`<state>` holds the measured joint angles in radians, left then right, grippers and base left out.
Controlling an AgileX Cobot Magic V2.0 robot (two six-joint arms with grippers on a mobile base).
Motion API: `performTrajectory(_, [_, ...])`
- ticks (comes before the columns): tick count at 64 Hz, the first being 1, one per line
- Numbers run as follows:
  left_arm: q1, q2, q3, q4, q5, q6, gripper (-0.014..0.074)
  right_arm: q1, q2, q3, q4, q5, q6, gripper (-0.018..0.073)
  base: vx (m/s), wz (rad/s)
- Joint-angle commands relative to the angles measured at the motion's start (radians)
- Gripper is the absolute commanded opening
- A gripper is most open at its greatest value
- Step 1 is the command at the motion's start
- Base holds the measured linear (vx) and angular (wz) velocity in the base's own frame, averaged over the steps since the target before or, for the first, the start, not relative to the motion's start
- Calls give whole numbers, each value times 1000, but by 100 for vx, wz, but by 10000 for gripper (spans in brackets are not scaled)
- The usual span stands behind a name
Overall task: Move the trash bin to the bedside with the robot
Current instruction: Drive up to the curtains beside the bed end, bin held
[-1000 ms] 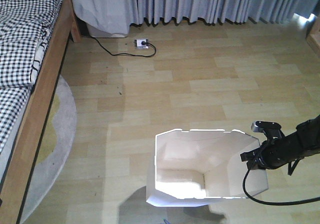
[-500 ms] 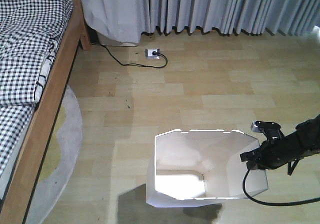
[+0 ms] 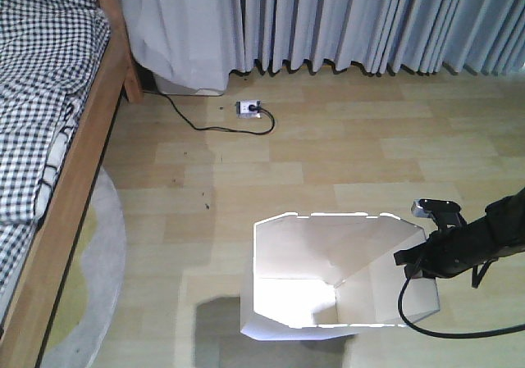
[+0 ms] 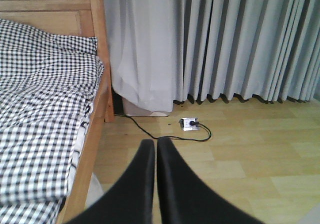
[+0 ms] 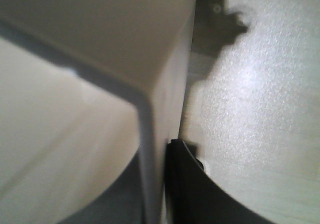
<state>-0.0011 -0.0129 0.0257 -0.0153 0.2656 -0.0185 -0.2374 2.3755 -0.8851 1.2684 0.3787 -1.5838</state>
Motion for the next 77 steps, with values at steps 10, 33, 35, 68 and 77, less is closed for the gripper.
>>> performTrajectory(10, [-2,-14,19,-3,-69,-4,-6,-2,-76,-10,36,183,1,-5,26,-5])
performTrajectory(33, [-2,-14,19,-3,-69,-4,-6,-2,-76,-10,36,183,1,-5,22,0])
performTrajectory(35, [-2,-14,19,-3,-69,-4,-6,-2,-76,-10,36,183,1,-5,21,3])
performTrajectory(68, [-2,-14,19,-3,-69,-4,-6,-2,-76,-10,36,183,1,-5,21,2])
performTrajectory(77, [-2,-14,19,-3,-69,-4,-6,-2,-76,-10,36,183,1,-5,22,1])
